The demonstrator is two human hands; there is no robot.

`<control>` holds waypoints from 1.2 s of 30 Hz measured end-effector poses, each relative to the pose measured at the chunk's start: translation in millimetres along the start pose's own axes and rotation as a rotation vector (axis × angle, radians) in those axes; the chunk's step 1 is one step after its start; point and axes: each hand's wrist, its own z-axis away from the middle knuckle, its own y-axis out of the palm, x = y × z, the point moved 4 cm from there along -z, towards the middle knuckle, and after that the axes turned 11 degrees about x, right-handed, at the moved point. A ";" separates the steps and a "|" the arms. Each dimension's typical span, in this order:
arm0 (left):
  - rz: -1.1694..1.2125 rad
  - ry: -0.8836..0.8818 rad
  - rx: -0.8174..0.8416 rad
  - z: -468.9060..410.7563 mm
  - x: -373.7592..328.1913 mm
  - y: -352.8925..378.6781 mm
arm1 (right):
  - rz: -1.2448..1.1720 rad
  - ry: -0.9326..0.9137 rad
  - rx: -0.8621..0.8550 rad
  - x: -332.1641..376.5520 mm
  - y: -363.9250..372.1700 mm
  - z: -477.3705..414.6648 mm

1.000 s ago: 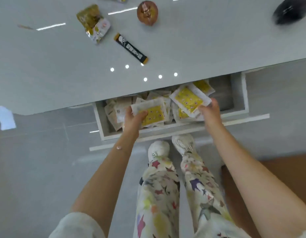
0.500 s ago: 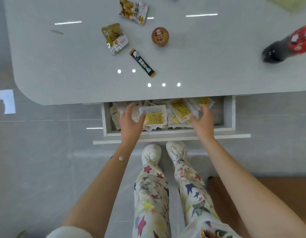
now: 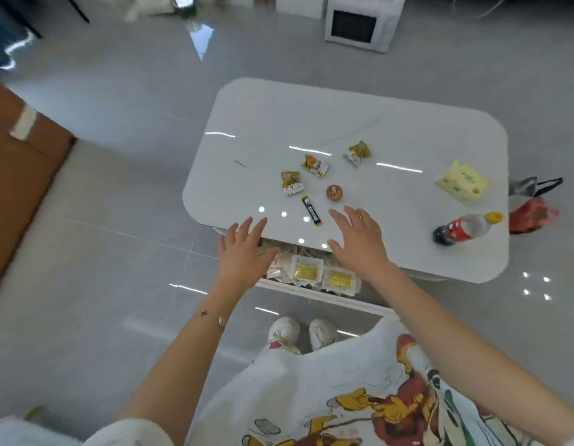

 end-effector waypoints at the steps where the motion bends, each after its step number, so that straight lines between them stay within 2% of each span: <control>1: 0.008 -0.014 -0.028 12.6 1.6 -14.3 | 0.028 -0.039 -0.001 15.6 -12.2 4.6; 7: 0.034 -0.196 -0.196 88.0 47.7 -85.1 | 0.221 -0.324 -0.008 131.2 -53.7 23.4; 12: 0.120 -0.422 -0.306 161.0 124.1 -111.2 | 0.335 -0.580 0.009 252.1 -45.3 36.4; 22: 0.270 -0.772 -0.455 303.4 287.8 -118.4 | 0.529 -0.911 0.079 477.1 36.3 70.4; 36: 0.456 -1.029 -0.497 430.2 473.8 -114.6 | 0.632 -1.225 0.217 724.2 153.3 109.0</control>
